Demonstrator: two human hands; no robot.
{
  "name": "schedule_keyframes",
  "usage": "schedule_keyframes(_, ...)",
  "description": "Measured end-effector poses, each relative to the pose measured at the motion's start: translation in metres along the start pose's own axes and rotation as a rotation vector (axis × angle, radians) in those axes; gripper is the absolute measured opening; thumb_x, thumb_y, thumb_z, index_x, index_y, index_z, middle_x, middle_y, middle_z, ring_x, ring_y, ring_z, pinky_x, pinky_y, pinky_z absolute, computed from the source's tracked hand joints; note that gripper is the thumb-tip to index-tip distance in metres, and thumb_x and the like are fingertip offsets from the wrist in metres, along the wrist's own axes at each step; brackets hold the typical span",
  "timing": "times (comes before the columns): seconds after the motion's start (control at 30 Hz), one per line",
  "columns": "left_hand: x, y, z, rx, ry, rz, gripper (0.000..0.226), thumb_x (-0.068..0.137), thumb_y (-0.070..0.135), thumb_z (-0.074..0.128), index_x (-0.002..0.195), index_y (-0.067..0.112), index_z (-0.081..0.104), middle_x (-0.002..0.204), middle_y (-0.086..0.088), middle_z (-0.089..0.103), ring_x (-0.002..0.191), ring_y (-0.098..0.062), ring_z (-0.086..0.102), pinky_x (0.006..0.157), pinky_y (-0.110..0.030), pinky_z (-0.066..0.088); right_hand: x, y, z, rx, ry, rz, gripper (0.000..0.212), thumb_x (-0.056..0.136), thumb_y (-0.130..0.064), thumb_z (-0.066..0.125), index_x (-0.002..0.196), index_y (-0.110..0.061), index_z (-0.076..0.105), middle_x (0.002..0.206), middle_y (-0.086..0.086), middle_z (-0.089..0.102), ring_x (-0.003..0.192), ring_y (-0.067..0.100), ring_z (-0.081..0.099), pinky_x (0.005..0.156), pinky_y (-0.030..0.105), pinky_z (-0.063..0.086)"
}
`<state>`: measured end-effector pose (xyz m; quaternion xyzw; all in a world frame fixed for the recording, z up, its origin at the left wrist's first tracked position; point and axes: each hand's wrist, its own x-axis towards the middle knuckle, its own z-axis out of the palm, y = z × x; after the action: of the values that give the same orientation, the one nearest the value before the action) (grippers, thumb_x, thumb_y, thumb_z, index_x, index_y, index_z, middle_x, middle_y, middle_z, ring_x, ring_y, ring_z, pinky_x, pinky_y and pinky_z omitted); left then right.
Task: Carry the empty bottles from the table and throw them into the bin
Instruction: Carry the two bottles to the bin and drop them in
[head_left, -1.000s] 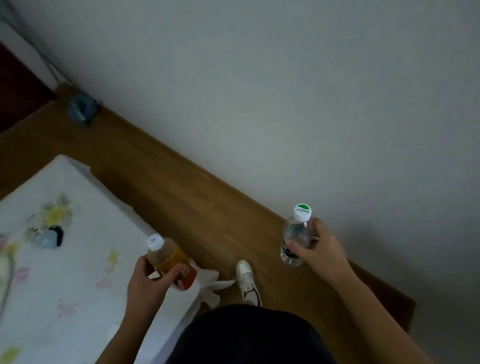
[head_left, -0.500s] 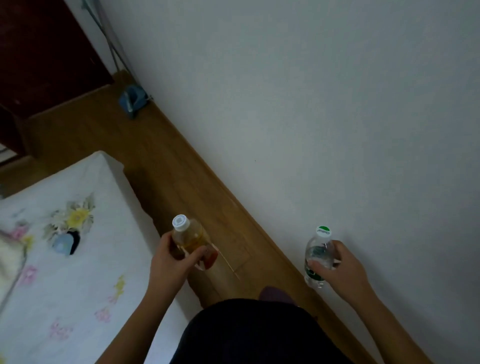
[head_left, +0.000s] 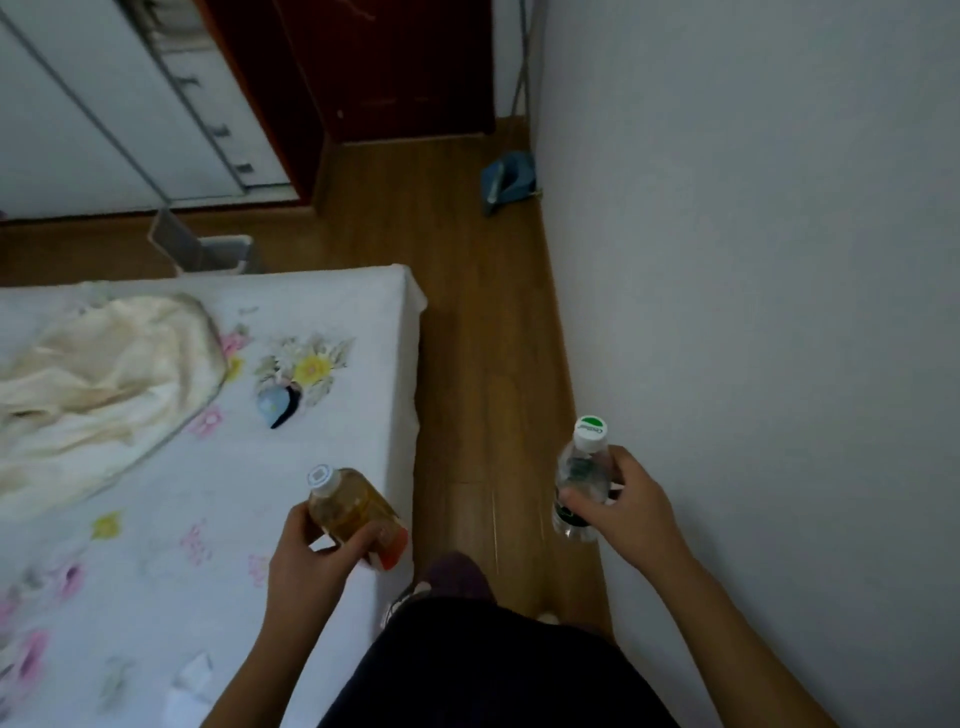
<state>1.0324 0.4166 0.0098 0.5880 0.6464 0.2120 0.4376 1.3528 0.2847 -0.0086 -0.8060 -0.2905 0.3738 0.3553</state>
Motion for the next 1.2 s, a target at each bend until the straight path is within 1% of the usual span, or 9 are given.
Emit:
schedule_keyframes(0.07, 0.015, 0.0, -0.012, -0.016, 0.093, -0.06, 0.071, 0.056, 0.051, 0.086, 0.114, 0.023, 0.058, 0.106, 0.003, 0.067, 0.101, -0.021, 0.064, 0.083, -0.038, 0.05, 0.042, -0.03, 0.004, -0.019, -0.054, -0.07, 0.073, 0.072, -0.048, 0.082, 0.135, -0.029, 0.05, 0.132, -0.007, 0.061, 0.119, 0.017, 0.06, 0.1, 0.043, 0.054)
schedule_keyframes(0.2, 0.065, 0.002, -0.027, -0.032, 0.199, -0.153, 0.059, 0.07, 0.033, 0.089, 0.117, 0.013, 0.06, 0.113, -0.007, 0.067, 0.109, -0.03, 0.062, 0.084, -0.041, 0.046, 0.119, -0.078, 0.017, -0.064, -0.142, -0.156, 0.083, 0.064, -0.063, 0.079, 0.135, -0.033, 0.048, 0.13, -0.011, 0.06, 0.116, 0.012, 0.059, 0.095, 0.034, 0.053)
schedule_keyframes(0.3, 0.116, 0.017, -0.03, -0.067, 0.216, -0.179, 0.069, 0.063, 0.043, 0.085, 0.119, 0.012, 0.059, 0.114, -0.008, 0.067, 0.108, -0.03, 0.063, 0.084, -0.041, 0.046, 0.171, -0.1, 0.028, -0.093, -0.163, -0.15, 0.082, 0.066, -0.059, 0.081, 0.136, -0.032, 0.048, 0.131, -0.01, 0.061, 0.116, 0.013, 0.06, 0.096, 0.036, 0.054)
schedule_keyframes(0.43, 0.2, 0.061, -0.022, -0.085, 0.173, -0.15, 0.081, 0.051, 0.061, 0.075, 0.117, 0.018, 0.058, 0.112, -0.003, 0.067, 0.105, -0.027, 0.064, 0.084, -0.042, 0.048, 0.224, -0.124, 0.028, -0.11, -0.102, -0.087, 0.091, 0.059, -0.069, 0.077, 0.136, -0.029, 0.05, 0.128, -0.011, 0.062, 0.115, 0.013, 0.06, 0.096, 0.035, 0.054)
schedule_keyframes(0.53, 0.263, 0.1, -0.007, -0.046, 0.074, -0.076, 0.073, 0.057, 0.056, 0.079, 0.118, 0.022, 0.059, 0.114, -0.001, 0.069, 0.107, -0.024, 0.065, 0.086, -0.039, 0.049, 0.258, -0.133, 0.019, -0.078, -0.035, -0.046, 0.076, 0.066, -0.056, 0.08, 0.132, -0.029, 0.053, 0.124, -0.009, 0.065, 0.113, 0.012, 0.062, 0.094, 0.039, 0.055)
schedule_keyframes(0.67, 0.35, 0.156, 0.02, 0.002, 0.0, 0.019, 0.058, 0.072, 0.031, 0.089, 0.12, 0.017, 0.059, 0.113, -0.003, 0.069, 0.108, -0.023, 0.065, 0.085, -0.036, 0.051, 0.304, -0.148, 0.001, -0.052, 0.051, 0.018, 0.078, 0.059, -0.064, 0.077, 0.127, -0.032, 0.056, 0.119, -0.011, 0.066, 0.109, 0.011, 0.063, 0.091, 0.041, 0.057)
schedule_keyframes(0.83, 0.452, 0.216, 0.056, 0.036, -0.024, 0.108, 0.058, 0.078, 0.029, 0.084, 0.128, 0.019, 0.055, 0.116, 0.002, 0.064, 0.106, -0.018, 0.061, 0.077, -0.022, 0.049, 0.396, -0.171, -0.016, -0.061, 0.068, 0.072, 0.07, 0.067, -0.048, 0.084, 0.128, -0.028, 0.056, 0.119, -0.008, 0.066, 0.112, 0.016, 0.063, 0.089, 0.034, 0.054)
schedule_keyframes(1.0, 0.534, 0.263, 0.075, 0.022, 0.058, 0.051, 0.055, 0.077, 0.026, 0.085, 0.123, 0.021, 0.056, 0.107, 0.007, 0.063, 0.103, -0.019, 0.061, 0.075, -0.025, 0.047, 0.514, -0.229, -0.022, -0.036, 0.01, 0.036, 0.11, 0.039, -0.094, 0.063, 0.129, -0.03, 0.055, 0.121, -0.01, 0.065, 0.111, 0.013, 0.061, 0.092, 0.036, 0.055)
schedule_keyframes(1.2, 0.605, 0.293, 0.071, -0.046, 0.21, -0.086, 0.058, 0.071, 0.033, 0.09, 0.119, 0.018, 0.06, 0.113, -0.004, 0.069, 0.104, -0.026, 0.065, 0.083, -0.037, 0.05, 0.651, -0.333, -0.009, -0.131, -0.164, -0.1, 0.082, 0.062, -0.069, 0.077, 0.131, -0.032, 0.053, 0.124, -0.012, 0.064, 0.113, 0.012, 0.061, 0.091, 0.033, 0.054)
